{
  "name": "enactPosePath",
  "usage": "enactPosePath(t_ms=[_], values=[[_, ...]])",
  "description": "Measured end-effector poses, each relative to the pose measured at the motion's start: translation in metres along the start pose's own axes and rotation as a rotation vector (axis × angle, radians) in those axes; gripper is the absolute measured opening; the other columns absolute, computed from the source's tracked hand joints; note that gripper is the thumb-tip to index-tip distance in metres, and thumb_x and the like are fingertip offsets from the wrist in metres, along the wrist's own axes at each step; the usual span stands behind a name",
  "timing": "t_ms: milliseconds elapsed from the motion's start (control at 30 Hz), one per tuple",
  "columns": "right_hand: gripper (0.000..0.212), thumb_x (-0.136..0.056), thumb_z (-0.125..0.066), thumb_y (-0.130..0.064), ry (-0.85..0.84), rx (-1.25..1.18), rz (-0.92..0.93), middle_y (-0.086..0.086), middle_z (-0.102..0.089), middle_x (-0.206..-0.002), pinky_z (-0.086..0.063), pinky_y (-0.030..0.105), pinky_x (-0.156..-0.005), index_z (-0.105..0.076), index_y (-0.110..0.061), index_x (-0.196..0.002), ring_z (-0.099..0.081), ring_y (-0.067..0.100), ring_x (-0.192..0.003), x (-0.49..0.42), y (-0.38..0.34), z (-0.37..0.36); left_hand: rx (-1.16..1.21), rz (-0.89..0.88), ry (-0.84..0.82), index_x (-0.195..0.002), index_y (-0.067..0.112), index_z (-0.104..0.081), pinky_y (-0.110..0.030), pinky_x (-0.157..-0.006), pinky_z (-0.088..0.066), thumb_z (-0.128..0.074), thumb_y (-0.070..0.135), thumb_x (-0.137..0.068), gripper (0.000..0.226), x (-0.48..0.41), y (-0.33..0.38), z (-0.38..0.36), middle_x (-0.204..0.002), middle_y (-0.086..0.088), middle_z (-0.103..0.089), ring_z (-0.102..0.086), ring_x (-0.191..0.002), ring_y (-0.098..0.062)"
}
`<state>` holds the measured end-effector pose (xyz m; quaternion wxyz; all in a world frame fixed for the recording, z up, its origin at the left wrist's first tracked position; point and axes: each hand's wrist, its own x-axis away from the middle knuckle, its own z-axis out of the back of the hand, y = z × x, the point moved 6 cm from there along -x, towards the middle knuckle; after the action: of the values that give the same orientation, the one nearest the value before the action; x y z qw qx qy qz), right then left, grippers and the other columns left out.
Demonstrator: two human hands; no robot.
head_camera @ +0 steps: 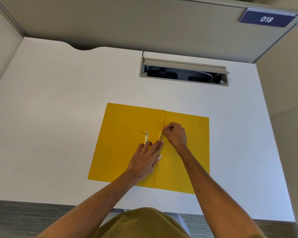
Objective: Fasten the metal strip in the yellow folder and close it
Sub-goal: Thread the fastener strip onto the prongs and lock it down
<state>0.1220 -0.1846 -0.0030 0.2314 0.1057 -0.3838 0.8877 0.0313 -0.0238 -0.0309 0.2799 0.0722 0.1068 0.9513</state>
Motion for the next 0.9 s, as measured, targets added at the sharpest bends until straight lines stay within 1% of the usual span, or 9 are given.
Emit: enactPosePath(t_ms=[67, 200, 400, 567, 667, 733, 800, 867, 900], values=[[0.009, -0.093, -0.07, -0.017, 0.001, 0.017, 0.012, 0.002, -0.08, -0.094, -0.062, 0.048, -0.084, -0.079, -0.013, -0.095, -0.074, 0.025, -0.093, 0.004, 0.002, 0.0, 0.033, 0.017, -0.01, -0.172, 0.022, -0.018, -0.048, -0.113, -0.046, -0.031, 0.051, -0.115, 0.065, 0.002, -0.001, 0.0, -0.172, 0.001, -0.036, -0.047, -0.14, -0.028], [0.011, -0.093, -0.067, -0.015, 0.012, 0.026, 0.023, 0.002, -0.079, -0.094, -0.061, 0.05, -0.086, -0.078, -0.014, -0.096, -0.073, 0.025, -0.092, 0.01, 0.003, 0.0, 0.059, -0.006, -0.022, -0.173, 0.024, -0.016, -0.049, -0.116, -0.044, -0.033, 0.06, -0.111, 0.073, 0.006, -0.004, 0.001, -0.175, 0.003, -0.031, -0.044, -0.144, -0.027], [0.011, -0.096, -0.068, -0.022, -0.001, 0.041, 0.008, 0.001, -0.08, -0.101, -0.058, 0.05, -0.094, -0.077, -0.016, -0.099, -0.073, 0.025, -0.1, 0.011, -0.003, 0.003, 0.056, -0.036, -0.05, -0.173, 0.025, -0.013, -0.05, -0.118, -0.044, -0.037, 0.058, -0.109, 0.076, 0.009, -0.008, 0.0, -0.177, 0.003, -0.027, -0.042, -0.148, -0.027], [0.015, -0.097, -0.062, -0.02, -0.006, 0.071, 0.007, 0.001, -0.079, -0.11, -0.058, 0.049, -0.097, -0.076, -0.015, -0.102, -0.072, 0.025, -0.105, 0.013, -0.007, 0.001, 0.042, -0.026, -0.068, -0.174, 0.024, -0.01, -0.05, -0.119, -0.042, -0.029, 0.065, -0.111, 0.077, 0.013, -0.008, 0.0, -0.18, 0.004, -0.021, -0.04, -0.151, -0.028], [0.016, -0.097, -0.066, -0.023, -0.005, 0.054, 0.014, 0.0, -0.077, -0.113, -0.056, 0.05, -0.099, -0.074, -0.017, -0.11, -0.071, 0.024, -0.111, 0.015, -0.006, 0.0, 0.075, -0.007, -0.075, -0.173, 0.028, -0.009, -0.05, -0.121, -0.041, -0.025, 0.065, -0.112, 0.073, 0.014, -0.009, 0.001, -0.181, 0.007, -0.017, -0.038, -0.154, -0.026], [0.029, -0.098, -0.068, -0.026, 0.042, 0.125, 0.067, 0.001, -0.07, -0.125, -0.053, 0.051, -0.101, -0.067, -0.019, -0.126, -0.064, 0.023, -0.121, 0.021, -0.008, -0.002, 0.128, 0.033, -0.067, -0.173, 0.034, -0.007, -0.05, -0.126, -0.036, -0.022, 0.064, -0.113, 0.068, 0.016, -0.015, 0.003, -0.182, 0.011, -0.012, -0.032, -0.16, -0.024], [0.042, -0.098, -0.066, -0.026, 0.131, 0.232, 0.177, 0.001, -0.062, -0.137, -0.051, 0.049, -0.102, -0.059, -0.021, -0.139, -0.057, 0.023, -0.129, 0.034, -0.019, -0.005, 0.167, 0.118, -0.024, -0.173, 0.036, -0.01, -0.05, -0.13, -0.031, -0.023, 0.061, -0.114, 0.065, 0.022, -0.03, 0.008, -0.182, 0.01, -0.011, -0.026, -0.164, -0.022], [0.05, -0.096, -0.065, -0.025, 0.166, 0.266, 0.321, 0.0, -0.059, -0.143, -0.05, 0.046, -0.103, -0.055, -0.022, -0.146, -0.055, 0.024, -0.132, 0.053, -0.034, -0.015, 0.185, 0.264, 0.044, -0.172, 0.032, -0.018, -0.051, -0.131, -0.029, -0.027, 0.056, -0.113, 0.064, 0.035, -0.055, 0.017, -0.182, 0.006, -0.014, -0.023, -0.165, -0.023], [0.053, -0.096, -0.064, -0.025, 0.14, 0.274, 0.393, 0.001, -0.057, -0.146, -0.05, 0.047, -0.105, -0.054, -0.022, -0.148, -0.054, 0.024, -0.134, 0.063, -0.041, -0.024, 0.204, 0.362, 0.078, -0.172, 0.029, -0.021, -0.053, -0.131, -0.029, -0.029, 0.055, -0.112, 0.066, 0.043, -0.071, 0.022, -0.182, 0.004, -0.016, -0.023, -0.165, -0.026]])
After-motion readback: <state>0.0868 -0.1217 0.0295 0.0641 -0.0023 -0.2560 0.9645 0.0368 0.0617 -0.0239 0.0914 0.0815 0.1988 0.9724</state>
